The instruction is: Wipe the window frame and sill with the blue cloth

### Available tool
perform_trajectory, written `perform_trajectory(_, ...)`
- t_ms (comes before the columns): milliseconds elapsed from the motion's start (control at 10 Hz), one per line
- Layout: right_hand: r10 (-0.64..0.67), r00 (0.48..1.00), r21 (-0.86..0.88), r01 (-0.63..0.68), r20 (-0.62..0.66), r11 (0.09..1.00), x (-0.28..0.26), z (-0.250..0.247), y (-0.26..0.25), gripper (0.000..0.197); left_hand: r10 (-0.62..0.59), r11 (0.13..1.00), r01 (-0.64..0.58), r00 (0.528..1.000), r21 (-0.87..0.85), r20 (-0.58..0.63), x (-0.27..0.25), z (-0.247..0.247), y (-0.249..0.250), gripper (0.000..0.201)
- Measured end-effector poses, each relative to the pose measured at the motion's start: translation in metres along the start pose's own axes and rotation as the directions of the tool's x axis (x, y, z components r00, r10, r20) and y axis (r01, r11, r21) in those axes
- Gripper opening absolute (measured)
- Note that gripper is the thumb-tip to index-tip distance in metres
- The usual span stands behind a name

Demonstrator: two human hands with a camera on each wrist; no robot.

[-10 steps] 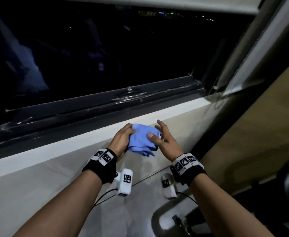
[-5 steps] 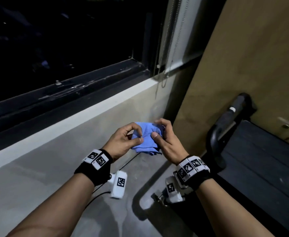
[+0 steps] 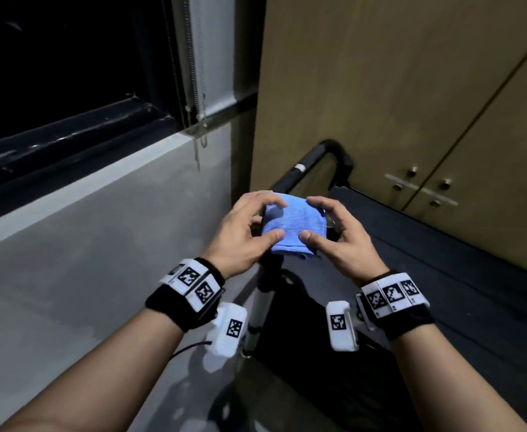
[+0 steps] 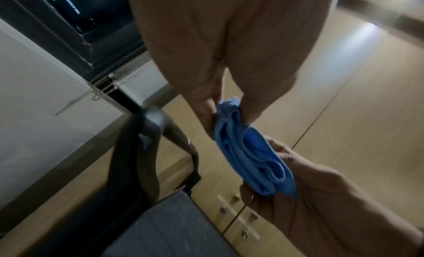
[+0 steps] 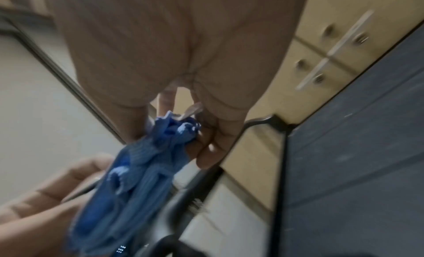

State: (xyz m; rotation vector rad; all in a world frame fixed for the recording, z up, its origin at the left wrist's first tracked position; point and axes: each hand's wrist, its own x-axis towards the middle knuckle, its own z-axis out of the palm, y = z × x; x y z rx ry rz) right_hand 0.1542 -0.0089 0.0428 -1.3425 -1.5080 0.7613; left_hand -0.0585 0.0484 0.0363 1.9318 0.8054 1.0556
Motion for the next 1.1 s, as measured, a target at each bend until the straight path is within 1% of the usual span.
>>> perform_trajectory(100, 0.132, 0.991, -0.082, -0.133, -0.013, 0.988, -0.007, -0.033, 0.037, 0.038, -0.134, 0.969, 0.128, 0.991, 0.209, 0.013, 0.013, 0.062, -0.014, 0.023)
perform_trajectory(200, 0.207, 0.978, -0.246, -0.196, 0.02, 0.949, -0.01, -0.048, 0.059, 0.029, -0.274, 0.909, 0.238, 0.96, 0.342, 0.06, 0.016, 0.096, -0.021, 0.028)
perform_trajectory(300, 0.359, 0.928, -0.363, -0.302, 0.1, 0.882, -0.016, -0.065, 0.09, 0.026, -0.414, 0.823, 0.326, 0.905, 0.465, 0.1, 0.012, 0.136, -0.029, 0.036)
perform_trajectory(400, 0.406, 0.9, -0.436, -0.305, 0.159, 0.847, -0.017, -0.069, 0.108, 0.028, -0.485, 0.772, 0.377, 0.87, 0.511, 0.091, 0.008, 0.155, -0.037, 0.038)
perform_trajectory(500, 0.412, 0.872, -0.614, -0.176, 0.266, 0.769, -0.011, -0.066, 0.123, 0.036, -0.567, 0.693, 0.431, 0.821, 0.578, 0.069, 0.008, 0.17, -0.05, 0.036)
perform_trajectory(600, 0.407, 0.846, -0.675, -0.077, 0.346, 0.734, -0.008, -0.064, 0.128, 0.042, -0.59, 0.651, 0.409, 0.803, 0.639, 0.087, 0.011, 0.175, -0.056, 0.028)
perform_trajectory(700, 0.401, 0.827, -0.718, 0.004, 0.394, 0.696, -0.008, -0.063, 0.135, 0.033, -0.652, 0.553, 0.308, 0.739, 0.774, 0.172, 0.016, 0.171, -0.069, 0.013)
perform_trajectory(800, 0.377, 0.823, -0.753, 0.089, 0.425, 0.652, -0.009, -0.064, 0.134, 0.023, -0.671, 0.522, 0.256, 0.713, 0.813, 0.206, 0.02, 0.167, -0.071, 0.019)
perform_trajectory(900, 0.413, 0.775, -0.794, 0.182, 0.479, 0.58, -0.012, -0.062, 0.134, 0.022, -0.668, 0.519, 0.18, 0.696, 0.836, 0.265, 0.016, 0.167, -0.064, 0.023)
perform_trajectory(1000, 0.418, 0.761, -0.784, 0.185, 0.496, 0.593, -0.011, -0.06, 0.132, 0.014, -0.668, 0.547, 0.188, 0.685, 0.816, 0.29, 0.012, 0.163, -0.054, 0.028)
perform_trajectory(1100, 0.393, 0.775, -0.779, 0.196, 0.495, 0.595, 0.005, -0.062, 0.126, 0.018, -0.635, 0.607, 0.266, 0.729, 0.749, 0.255, 0.018, 0.145, -0.039, 0.038)
